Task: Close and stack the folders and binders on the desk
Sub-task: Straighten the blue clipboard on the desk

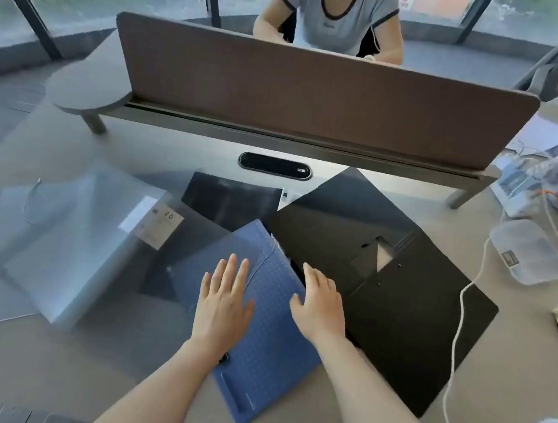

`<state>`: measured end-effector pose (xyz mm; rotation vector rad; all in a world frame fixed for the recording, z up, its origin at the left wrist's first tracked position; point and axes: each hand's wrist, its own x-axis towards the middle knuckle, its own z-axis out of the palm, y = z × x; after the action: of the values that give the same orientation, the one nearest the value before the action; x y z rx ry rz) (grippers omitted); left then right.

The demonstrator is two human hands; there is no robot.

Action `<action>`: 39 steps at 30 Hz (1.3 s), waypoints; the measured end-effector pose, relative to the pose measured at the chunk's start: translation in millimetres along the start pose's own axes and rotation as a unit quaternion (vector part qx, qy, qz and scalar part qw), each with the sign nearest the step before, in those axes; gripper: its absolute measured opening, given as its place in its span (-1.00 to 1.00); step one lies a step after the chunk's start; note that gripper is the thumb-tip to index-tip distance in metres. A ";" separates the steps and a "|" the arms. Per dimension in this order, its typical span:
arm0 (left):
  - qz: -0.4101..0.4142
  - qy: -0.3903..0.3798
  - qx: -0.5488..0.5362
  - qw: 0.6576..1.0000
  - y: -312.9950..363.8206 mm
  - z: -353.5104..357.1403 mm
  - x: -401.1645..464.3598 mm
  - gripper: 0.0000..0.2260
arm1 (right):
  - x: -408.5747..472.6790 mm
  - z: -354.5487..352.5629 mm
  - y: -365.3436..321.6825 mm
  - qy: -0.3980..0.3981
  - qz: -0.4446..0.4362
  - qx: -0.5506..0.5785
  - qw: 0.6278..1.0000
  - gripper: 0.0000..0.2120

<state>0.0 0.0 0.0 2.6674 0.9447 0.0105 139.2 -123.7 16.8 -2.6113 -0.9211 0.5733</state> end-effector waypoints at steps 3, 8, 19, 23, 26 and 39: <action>-0.036 -0.049 0.012 0.998 -5.0 10.7 -5.2 -0.37 | -0.8 4.8 4.5 -0.005 0.034 -0.001 0.999 -0.39; -0.044 -0.071 0.013 0.996 -14.0 26.6 -13.1 -0.39 | 1.9 15.2 8.4 -0.039 0.056 0.022 0.997 -0.44; -0.051 -0.082 0.010 0.995 -13.4 26.6 -10.4 -0.45 | 10.6 21.8 6.8 -0.032 0.125 0.135 0.982 -0.65; -0.060 -0.068 0.010 0.996 -15.4 18.6 -6.8 -0.46 | 6.4 17.2 13.6 -0.023 0.150 0.220 0.964 -0.81; -0.078 -0.043 -0.010 0.996 -16.3 9.7 -3.9 -0.47 | -3.9 9.7 25.9 0.013 0.170 0.256 0.952 -0.82; -0.123 -0.059 -0.220 0.966 29.4 1.7 -3.7 -0.59 | -51.5 -9.4 93.4 0.137 0.286 0.354 0.880 -0.80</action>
<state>15.3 -24.4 7.3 2.1127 1.0824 0.0054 155.8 -228.1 -0.1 -2.1447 0.1739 0.5203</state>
